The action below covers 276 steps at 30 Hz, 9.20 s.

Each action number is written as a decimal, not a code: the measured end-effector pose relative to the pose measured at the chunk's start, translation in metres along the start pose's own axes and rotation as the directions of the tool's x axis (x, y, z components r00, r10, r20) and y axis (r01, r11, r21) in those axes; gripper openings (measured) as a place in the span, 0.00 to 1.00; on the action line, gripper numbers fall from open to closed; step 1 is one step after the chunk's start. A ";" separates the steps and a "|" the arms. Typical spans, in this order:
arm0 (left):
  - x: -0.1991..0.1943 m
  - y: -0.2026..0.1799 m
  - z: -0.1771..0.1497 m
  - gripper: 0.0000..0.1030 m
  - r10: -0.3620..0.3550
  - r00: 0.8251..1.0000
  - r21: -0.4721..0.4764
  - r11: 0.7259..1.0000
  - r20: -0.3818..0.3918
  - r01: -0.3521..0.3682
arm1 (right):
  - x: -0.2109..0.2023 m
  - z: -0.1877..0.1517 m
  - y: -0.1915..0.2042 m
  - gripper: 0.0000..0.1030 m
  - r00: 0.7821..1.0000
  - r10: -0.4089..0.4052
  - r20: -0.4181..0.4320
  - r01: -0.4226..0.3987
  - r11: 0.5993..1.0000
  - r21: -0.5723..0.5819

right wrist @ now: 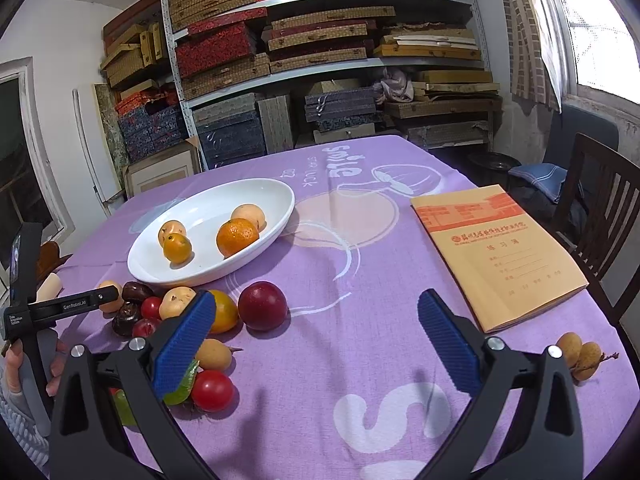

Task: Organize fruits
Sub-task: 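Withdraw both open tools from the plate toward the fruit cluster, then grasp the large tan pear with the left tool, then grasp the red tomato with the right tool while the left tool lifts the pear, then carry the pear and tomato onto the white plate and open both tools, then move the open left tool toward the dark brown round fruit, then close the left tool on the dark brown fruit while the right tool grasps the red plum, then carry the dark fruit and red plum onto the plate and open both tools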

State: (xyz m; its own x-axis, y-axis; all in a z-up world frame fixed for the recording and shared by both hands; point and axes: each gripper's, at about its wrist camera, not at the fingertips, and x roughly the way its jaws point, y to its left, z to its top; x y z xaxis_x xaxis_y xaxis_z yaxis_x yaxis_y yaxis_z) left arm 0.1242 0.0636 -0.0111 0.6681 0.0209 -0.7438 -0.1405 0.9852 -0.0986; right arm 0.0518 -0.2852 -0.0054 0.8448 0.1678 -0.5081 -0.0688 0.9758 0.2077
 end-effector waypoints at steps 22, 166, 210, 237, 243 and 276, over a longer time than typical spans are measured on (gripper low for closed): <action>-0.001 -0.015 -0.003 0.85 -0.034 0.999 0.081 0.996 -0.006 0.035 | 0.017 -0.029 0.054 0.79 0.948 0.163 -0.274 -0.225 0.951 -0.213; -0.004 -0.075 -0.024 0.97 0.084 0.996 0.257 0.962 0.026 -0.088 | 0.015 0.032 -0.047 0.96 0.985 0.171 0.002 -0.166 0.953 0.255; -0.007 -0.011 -0.011 0.90 0.107 0.994 0.106 0.989 0.005 -0.107 | 0.019 0.029 -0.044 0.96 0.982 0.185 -0.029 -0.172 0.954 0.248; -0.025 0.002 -0.038 0.49 0.034 0.999 0.078 0.996 -0.041 -0.031 | 0.024 0.026 -0.036 0.96 0.980 0.189 -0.064 -0.173 0.963 0.207; -0.034 -0.014 -0.053 0.49 0.011 0.999 0.142 0.990 -0.039 -0.006 | 0.035 0.019 0.001 0.96 0.974 0.130 -0.183 -0.136 0.990 -0.022; -0.031 -0.016 -0.053 0.52 0.008 0.999 0.148 0.989 -0.048 -0.001 | 0.098 0.005 0.037 0.39 0.925 0.058 -0.375 -0.146 0.966 -0.212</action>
State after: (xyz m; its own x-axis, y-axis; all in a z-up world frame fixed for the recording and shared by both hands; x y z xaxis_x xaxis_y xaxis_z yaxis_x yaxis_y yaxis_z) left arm 0.0669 0.0385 -0.0213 0.6311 0.0204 -0.7754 -0.0316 0.9995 0.0006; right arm 0.1352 -0.2330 -0.0430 0.5791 0.2641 -0.7713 -0.3023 0.9482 0.0977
